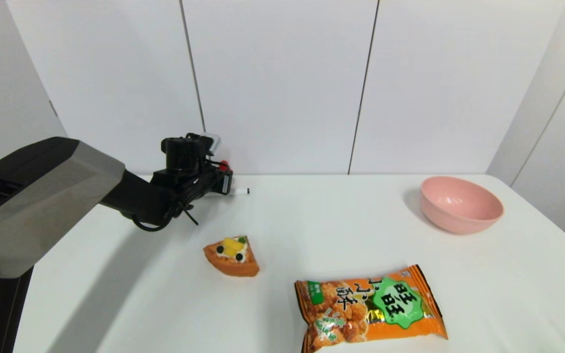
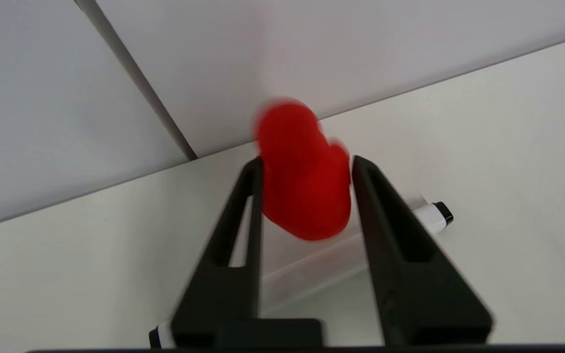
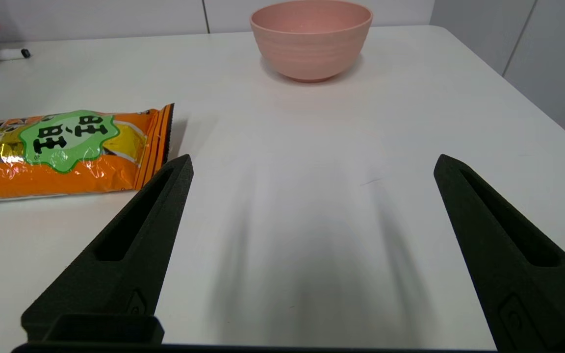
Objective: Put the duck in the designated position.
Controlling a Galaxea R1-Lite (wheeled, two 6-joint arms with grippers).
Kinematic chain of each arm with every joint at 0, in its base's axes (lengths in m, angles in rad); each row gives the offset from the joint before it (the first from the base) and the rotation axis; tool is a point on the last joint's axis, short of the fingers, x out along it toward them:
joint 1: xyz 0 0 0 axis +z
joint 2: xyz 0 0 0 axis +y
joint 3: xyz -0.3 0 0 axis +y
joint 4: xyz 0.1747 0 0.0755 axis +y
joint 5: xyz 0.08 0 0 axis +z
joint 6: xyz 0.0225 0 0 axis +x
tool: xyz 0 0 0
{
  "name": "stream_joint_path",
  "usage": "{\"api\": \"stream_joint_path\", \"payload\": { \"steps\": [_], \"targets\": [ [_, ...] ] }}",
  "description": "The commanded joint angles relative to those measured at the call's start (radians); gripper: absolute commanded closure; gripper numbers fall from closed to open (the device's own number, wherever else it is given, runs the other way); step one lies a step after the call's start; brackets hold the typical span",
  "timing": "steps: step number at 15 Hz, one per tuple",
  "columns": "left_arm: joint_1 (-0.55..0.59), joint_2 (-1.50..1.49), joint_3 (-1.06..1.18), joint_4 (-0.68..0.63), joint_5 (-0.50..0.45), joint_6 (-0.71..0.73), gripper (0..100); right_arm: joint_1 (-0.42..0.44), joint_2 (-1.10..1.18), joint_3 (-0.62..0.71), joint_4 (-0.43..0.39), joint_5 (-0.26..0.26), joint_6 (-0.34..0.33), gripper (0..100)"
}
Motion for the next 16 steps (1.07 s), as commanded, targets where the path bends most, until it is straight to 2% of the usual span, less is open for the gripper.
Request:
{"api": "stream_joint_path", "payload": {
  "steps": [1,8,16],
  "targets": [
    [0.0,-0.013,0.005,-0.001,-0.002,0.004,0,0.0,0.0,0.0,-0.001,0.0,0.0,0],
    [0.0,-0.169,-0.016,0.019,-0.004,0.014,0,0.0,0.002,0.0,-0.001,0.0,0.0,0],
    [0.0,-0.714,-0.016,0.432,-0.002,0.031,0,0.0,0.0,0.0,-0.001,0.0,0.0,0]
  ]
}}
